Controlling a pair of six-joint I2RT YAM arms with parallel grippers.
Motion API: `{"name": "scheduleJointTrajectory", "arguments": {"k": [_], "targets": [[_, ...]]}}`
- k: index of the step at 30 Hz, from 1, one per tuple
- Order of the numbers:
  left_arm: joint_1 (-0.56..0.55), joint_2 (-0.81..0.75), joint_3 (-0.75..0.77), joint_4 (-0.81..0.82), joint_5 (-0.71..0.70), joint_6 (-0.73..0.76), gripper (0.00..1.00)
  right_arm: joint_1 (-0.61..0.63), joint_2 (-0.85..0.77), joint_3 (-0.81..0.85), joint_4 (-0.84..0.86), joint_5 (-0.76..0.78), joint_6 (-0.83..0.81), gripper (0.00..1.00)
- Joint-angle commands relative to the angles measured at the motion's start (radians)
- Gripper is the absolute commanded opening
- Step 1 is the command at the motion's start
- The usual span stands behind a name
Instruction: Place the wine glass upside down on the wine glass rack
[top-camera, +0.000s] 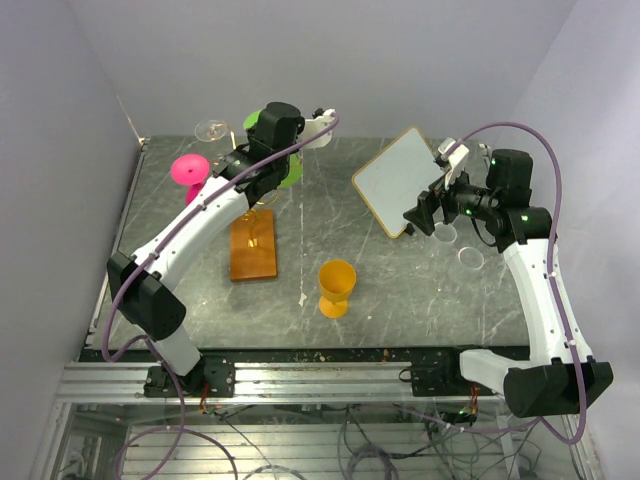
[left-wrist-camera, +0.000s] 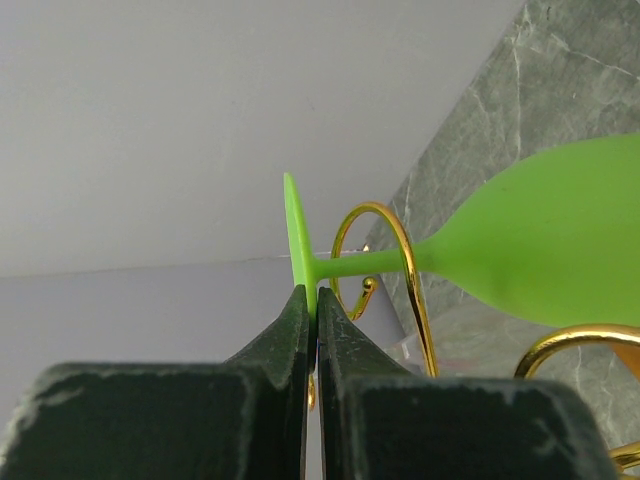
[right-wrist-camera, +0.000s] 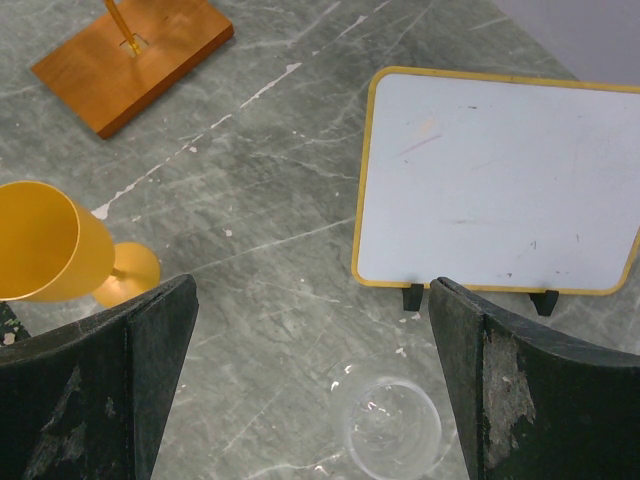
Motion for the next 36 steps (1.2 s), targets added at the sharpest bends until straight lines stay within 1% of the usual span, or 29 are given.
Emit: {"name": "scheduleJointTrajectory", "arguments": {"k": [1, 21, 36], "targets": [[0.005, -0.014, -0.009, 0.02, -0.034, -0.004, 0.1, -0.009, 0.005, 0.02, 0.018, -0.009, 0.004, 1.0], [0.014, -0.047, -0.046, 0.024, -0.053, 0.012, 0.1, -0.008, 0.004, 0.019, 0.018, -0.011, 0.004, 1.0], [0.013, -0.056, -0.066, 0.014, -0.055, 0.013, 0.19, -0.009, 0.004, 0.021, 0.016, -0.012, 0.005, 1.0]]}}
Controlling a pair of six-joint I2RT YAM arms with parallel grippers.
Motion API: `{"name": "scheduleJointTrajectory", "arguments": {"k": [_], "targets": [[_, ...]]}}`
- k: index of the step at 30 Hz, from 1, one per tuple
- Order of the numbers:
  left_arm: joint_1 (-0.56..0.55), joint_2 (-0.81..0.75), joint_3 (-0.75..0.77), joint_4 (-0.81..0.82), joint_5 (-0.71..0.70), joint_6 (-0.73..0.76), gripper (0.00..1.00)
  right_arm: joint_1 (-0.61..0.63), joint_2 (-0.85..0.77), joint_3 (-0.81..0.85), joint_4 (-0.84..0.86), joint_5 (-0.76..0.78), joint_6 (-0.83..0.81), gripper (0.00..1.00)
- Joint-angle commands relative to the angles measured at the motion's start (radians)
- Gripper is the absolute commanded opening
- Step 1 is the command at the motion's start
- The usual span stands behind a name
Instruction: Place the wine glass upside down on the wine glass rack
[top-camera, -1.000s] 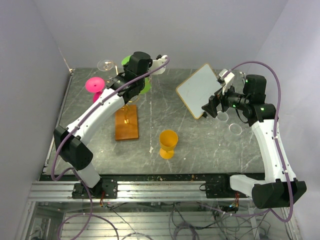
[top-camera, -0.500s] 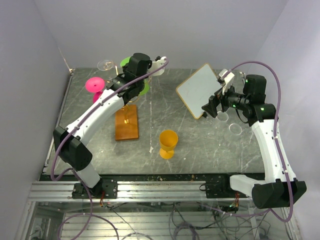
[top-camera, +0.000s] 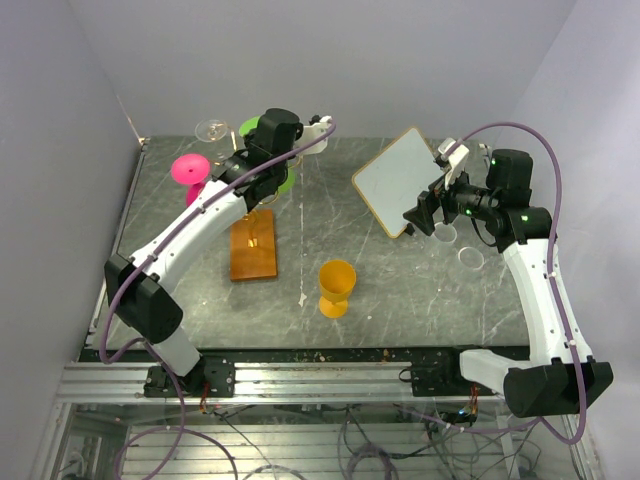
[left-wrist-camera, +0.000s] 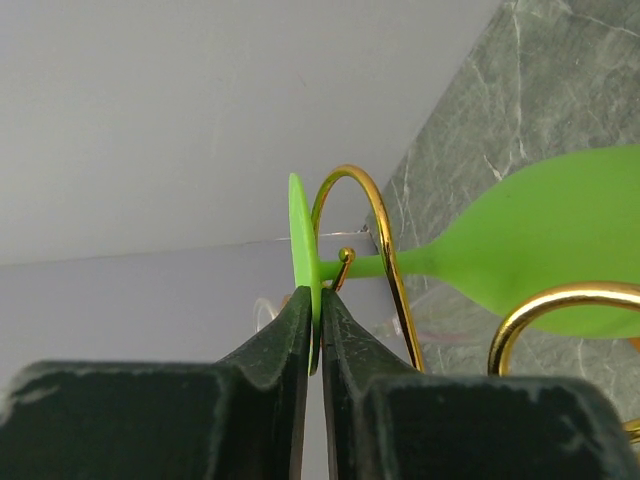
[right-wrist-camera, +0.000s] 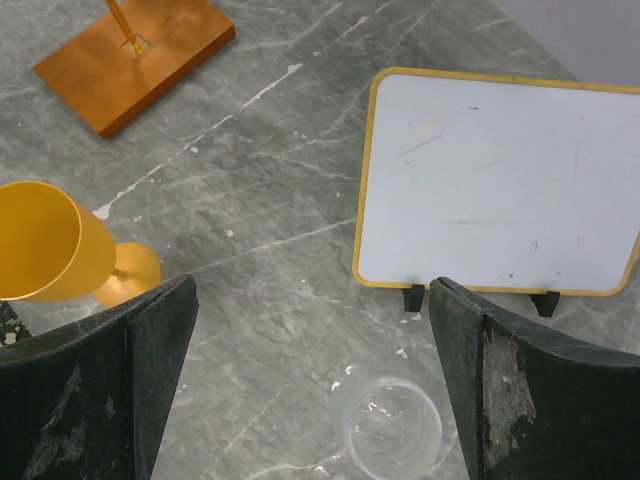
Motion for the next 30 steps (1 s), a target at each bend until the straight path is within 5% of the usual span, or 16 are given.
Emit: {"name": "scheduleJointTrajectory", "arguments": {"k": [1, 30], "targets": [[0.006, -0.033, -0.005, 0.014, -0.026, 0.01, 0.2, -0.01, 0.004, 0.02, 0.016, -0.009, 0.004, 1.0], [0.006, -0.111, -0.053, -0.007, 0.003, 0.012, 0.4, -0.011, 0.008, 0.026, 0.015, -0.007, 0.004, 1.0]]}}
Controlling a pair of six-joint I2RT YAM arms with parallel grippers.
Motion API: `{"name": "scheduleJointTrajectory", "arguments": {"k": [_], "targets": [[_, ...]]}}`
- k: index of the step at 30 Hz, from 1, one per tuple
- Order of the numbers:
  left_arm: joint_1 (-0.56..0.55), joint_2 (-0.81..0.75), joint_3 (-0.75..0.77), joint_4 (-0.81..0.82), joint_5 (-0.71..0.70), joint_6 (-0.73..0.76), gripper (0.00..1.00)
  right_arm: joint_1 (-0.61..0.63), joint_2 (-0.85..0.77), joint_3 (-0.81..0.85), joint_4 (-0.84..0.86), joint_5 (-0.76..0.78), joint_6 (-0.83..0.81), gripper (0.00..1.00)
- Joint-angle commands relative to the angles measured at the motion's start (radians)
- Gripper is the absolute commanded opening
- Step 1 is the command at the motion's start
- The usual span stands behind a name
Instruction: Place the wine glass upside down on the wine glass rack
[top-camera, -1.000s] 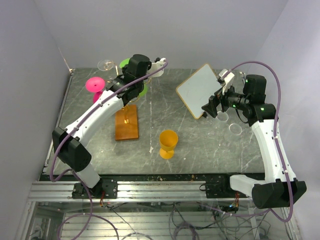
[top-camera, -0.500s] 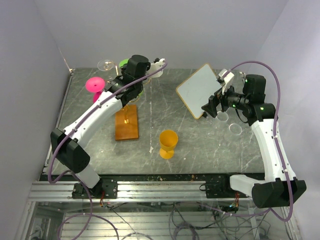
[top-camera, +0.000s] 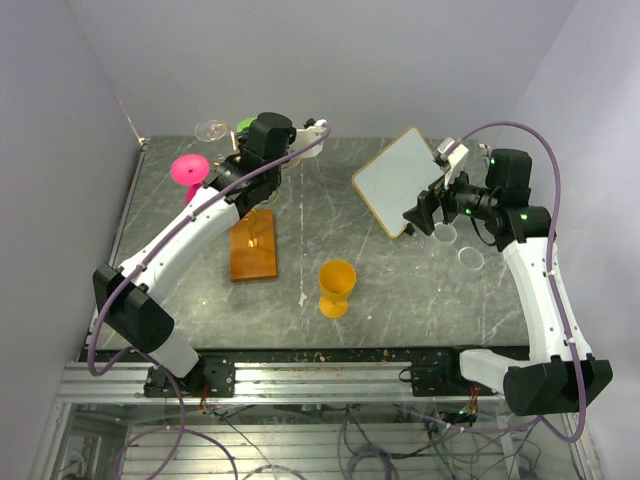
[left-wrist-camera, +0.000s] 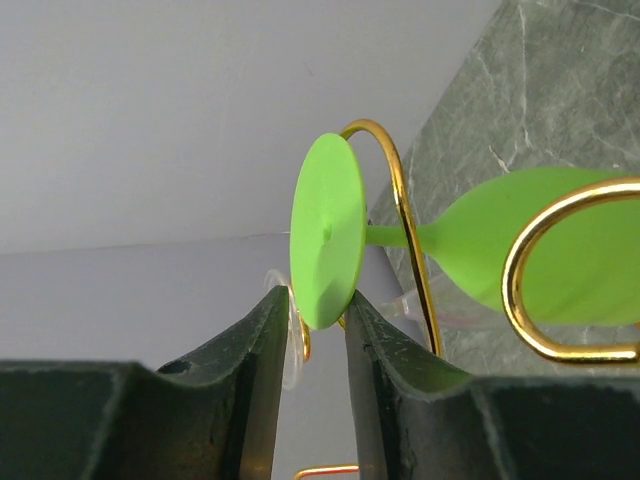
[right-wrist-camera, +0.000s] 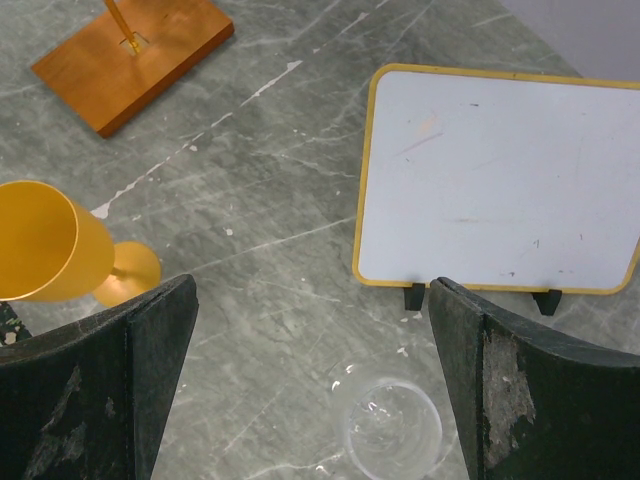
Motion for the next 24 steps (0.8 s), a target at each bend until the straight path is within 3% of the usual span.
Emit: {"name": "scheduleJointTrajectory", "arguments": {"k": [1, 8, 18, 24], "targets": [[0.007, -0.048, 0.004, -0.014, 0.007, 0.005, 0.4, -0.01, 0.001, 0.025, 0.016, -0.005, 0.003, 1.0], [0.006, -0.068, 0.007, -0.05, 0.043, -0.006, 0.49, -0.01, -0.002, 0.03, 0.012, -0.004, 0.004, 1.0], [0.006, -0.113, 0.029, -0.116, 0.098, -0.019, 0.52, -0.016, -0.003, 0.037, 0.004, -0.001, 0.006, 1.0], [0.006, -0.146, 0.061, -0.179, 0.164, -0.056, 0.74, -0.022, -0.002, 0.05, -0.009, 0.016, 0.003, 1.0]]}}
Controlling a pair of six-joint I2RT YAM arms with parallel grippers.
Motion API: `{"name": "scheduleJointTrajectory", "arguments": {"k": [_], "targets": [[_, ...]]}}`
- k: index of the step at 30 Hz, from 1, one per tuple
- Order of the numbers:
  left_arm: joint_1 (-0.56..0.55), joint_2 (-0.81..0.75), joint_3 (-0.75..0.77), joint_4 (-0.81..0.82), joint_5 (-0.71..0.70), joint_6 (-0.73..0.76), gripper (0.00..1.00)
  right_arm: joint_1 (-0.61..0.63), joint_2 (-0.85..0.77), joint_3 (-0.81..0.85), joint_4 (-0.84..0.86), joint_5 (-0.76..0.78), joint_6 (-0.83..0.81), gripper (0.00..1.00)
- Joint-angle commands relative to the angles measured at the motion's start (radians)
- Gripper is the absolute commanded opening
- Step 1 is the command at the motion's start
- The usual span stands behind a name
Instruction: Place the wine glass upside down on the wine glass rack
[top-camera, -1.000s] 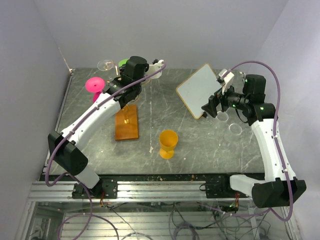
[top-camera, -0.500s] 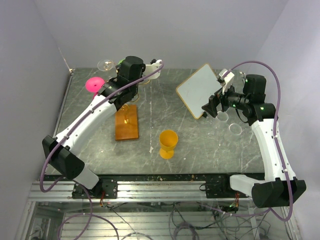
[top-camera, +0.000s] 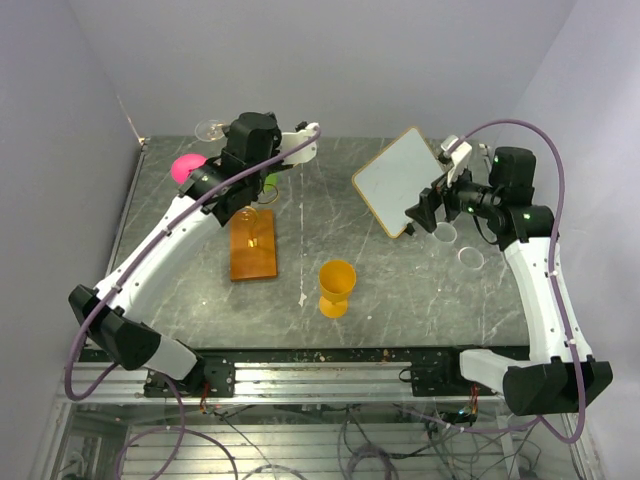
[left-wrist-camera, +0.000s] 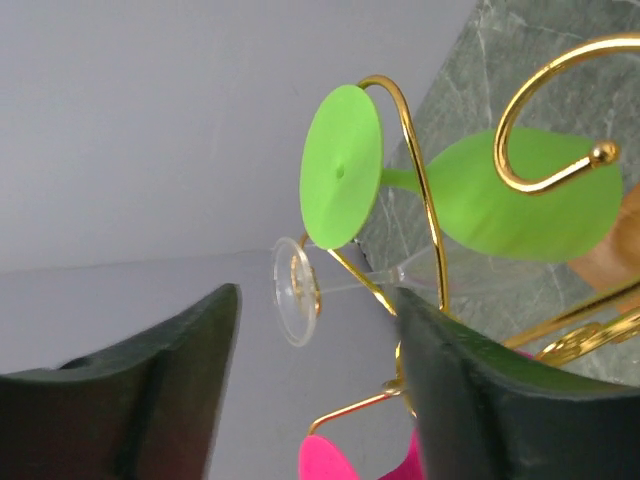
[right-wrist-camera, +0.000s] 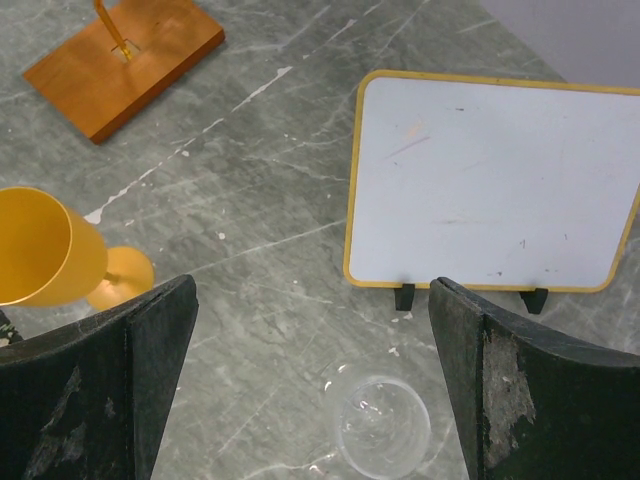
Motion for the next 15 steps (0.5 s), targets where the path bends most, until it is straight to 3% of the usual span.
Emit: {"name": "scheduleJointTrajectory", "arguments": {"k": [1, 2, 15], "targets": [[0.006, -0.05, 0.061, -0.071, 0.077, -0.048, 0.84, -0.013, -0.001, 0.037, -0.009, 0.017, 0.002, 1.0], [0.006, -0.056, 0.069, -0.082, 0.094, -0.058, 1.0, -0.015, 0.0, 0.04, -0.012, 0.022, 0.002, 1.0], [0.02, -0.115, 0.162, -0.184, 0.298, -0.218, 0.99, -0.045, -0.003, 0.061, -0.026, 0.052, 0.004, 1.0]]}}
